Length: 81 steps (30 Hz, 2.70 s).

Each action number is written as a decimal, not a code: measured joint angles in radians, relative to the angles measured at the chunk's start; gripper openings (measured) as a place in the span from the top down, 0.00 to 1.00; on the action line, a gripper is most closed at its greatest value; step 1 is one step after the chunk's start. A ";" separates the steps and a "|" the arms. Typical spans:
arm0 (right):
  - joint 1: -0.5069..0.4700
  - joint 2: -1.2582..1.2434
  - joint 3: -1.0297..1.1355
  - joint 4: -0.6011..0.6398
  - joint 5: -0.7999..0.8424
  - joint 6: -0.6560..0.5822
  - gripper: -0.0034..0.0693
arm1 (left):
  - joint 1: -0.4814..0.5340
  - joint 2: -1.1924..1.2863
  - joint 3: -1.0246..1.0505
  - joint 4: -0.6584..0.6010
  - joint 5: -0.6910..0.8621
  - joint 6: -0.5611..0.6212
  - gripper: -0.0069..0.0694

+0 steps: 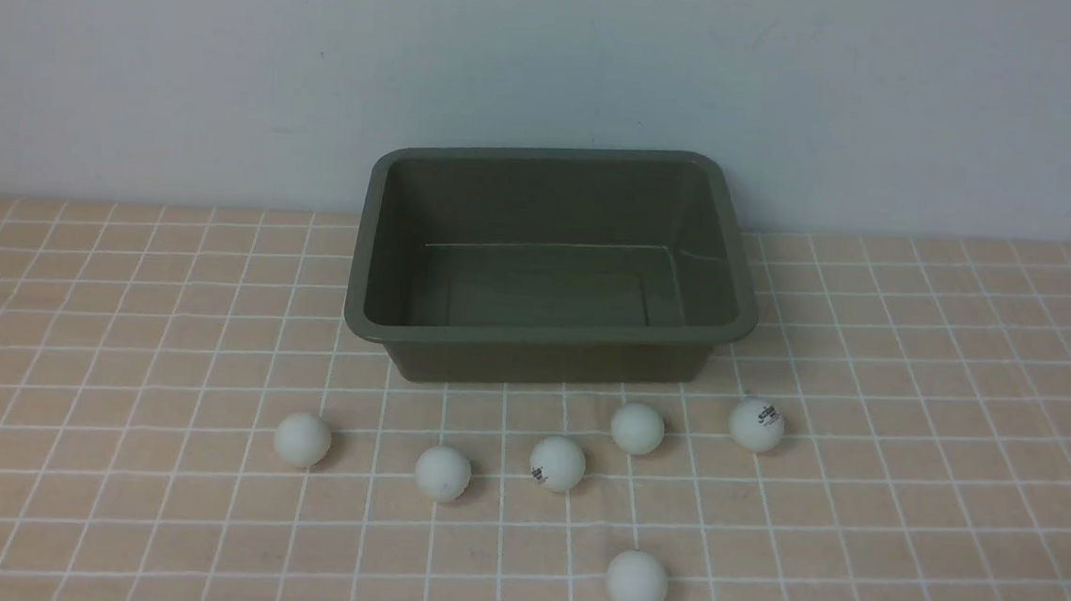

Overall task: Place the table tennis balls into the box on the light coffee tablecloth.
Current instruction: 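Reach for and grasp a ping pong ball on the table beside the basket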

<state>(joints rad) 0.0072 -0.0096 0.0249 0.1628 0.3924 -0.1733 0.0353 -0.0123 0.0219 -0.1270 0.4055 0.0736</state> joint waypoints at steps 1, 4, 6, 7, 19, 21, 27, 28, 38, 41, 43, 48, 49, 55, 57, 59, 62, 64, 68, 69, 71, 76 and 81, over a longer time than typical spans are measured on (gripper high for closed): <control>0.000 0.000 0.000 0.000 0.000 0.000 0.97 | 0.000 0.000 0.000 0.000 0.000 0.000 0.97; 0.000 0.000 0.000 0.000 0.000 0.000 0.97 | 0.000 0.000 0.000 0.000 0.000 0.000 0.97; 0.000 0.000 0.000 0.000 0.000 0.000 0.97 | 0.000 0.000 0.000 0.000 0.000 0.000 0.97; 0.000 0.000 0.000 0.000 0.000 0.000 0.97 | 0.000 0.000 0.000 0.000 0.000 0.000 0.97; 0.000 0.000 0.000 0.000 0.000 0.000 0.97 | 0.000 0.000 0.000 0.000 0.000 0.000 0.97; 0.000 0.000 0.000 0.000 0.000 0.000 0.97 | 0.000 0.000 0.000 0.000 0.000 0.000 0.97; 0.000 0.000 0.000 0.000 0.000 0.000 0.97 | 0.000 0.000 0.000 0.000 0.000 0.000 0.97; 0.000 0.000 0.000 0.000 0.000 0.000 0.97 | 0.000 0.000 0.000 0.000 0.000 0.000 0.97; 0.000 0.000 0.000 0.000 0.000 0.000 0.97 | 0.000 0.000 0.000 0.000 0.000 0.000 0.97; 0.000 0.000 0.000 0.000 0.000 0.000 0.97 | 0.000 0.000 0.000 0.000 0.000 0.000 0.97; 0.000 0.000 0.000 0.000 0.000 0.000 0.97 | 0.000 0.000 0.000 0.000 0.000 0.000 0.97; 0.000 0.000 0.000 0.000 0.000 0.000 0.97 | 0.000 0.000 0.000 0.000 0.000 0.000 0.97; 0.000 0.000 0.000 0.000 0.000 0.000 0.97 | 0.000 0.000 0.000 0.000 0.000 0.000 0.97; 0.000 0.000 0.000 0.000 0.000 0.000 0.97 | 0.000 0.000 0.000 0.000 0.000 0.000 0.97; 0.000 0.000 0.000 0.000 -0.006 0.000 0.97 | 0.000 0.000 0.000 0.000 0.000 0.000 0.97; 0.000 0.000 0.002 0.014 -0.028 0.000 0.97 | 0.000 0.000 0.000 0.000 0.000 0.000 0.97; 0.000 0.000 0.006 0.041 -0.071 0.000 0.97 | 0.000 0.000 0.000 0.000 0.000 0.000 0.97; 0.000 0.000 0.004 0.054 -0.074 0.000 0.97 | 0.000 0.000 0.000 0.000 0.000 0.000 0.97; 0.000 0.000 -0.072 0.064 0.011 0.000 0.97 | 0.000 0.000 0.000 0.000 0.000 0.000 0.97; 0.000 0.000 -0.103 0.065 0.032 0.000 0.97 | 0.000 0.000 0.000 0.000 0.000 0.000 0.97; 0.000 0.000 -0.171 0.069 0.077 0.004 0.97 | 0.000 0.000 0.000 0.000 0.000 0.000 0.97; 0.000 0.000 -0.343 0.071 0.214 0.058 0.97 | 0.000 0.000 0.000 0.000 0.000 0.000 0.97; 0.000 0.000 -0.514 0.072 0.409 0.103 0.97 | 0.000 0.000 0.000 0.000 0.000 0.000 0.97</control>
<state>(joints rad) 0.0072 -0.0096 -0.4893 0.2351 0.8009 -0.0703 0.0353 -0.0123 0.0219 -0.1270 0.4055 0.0736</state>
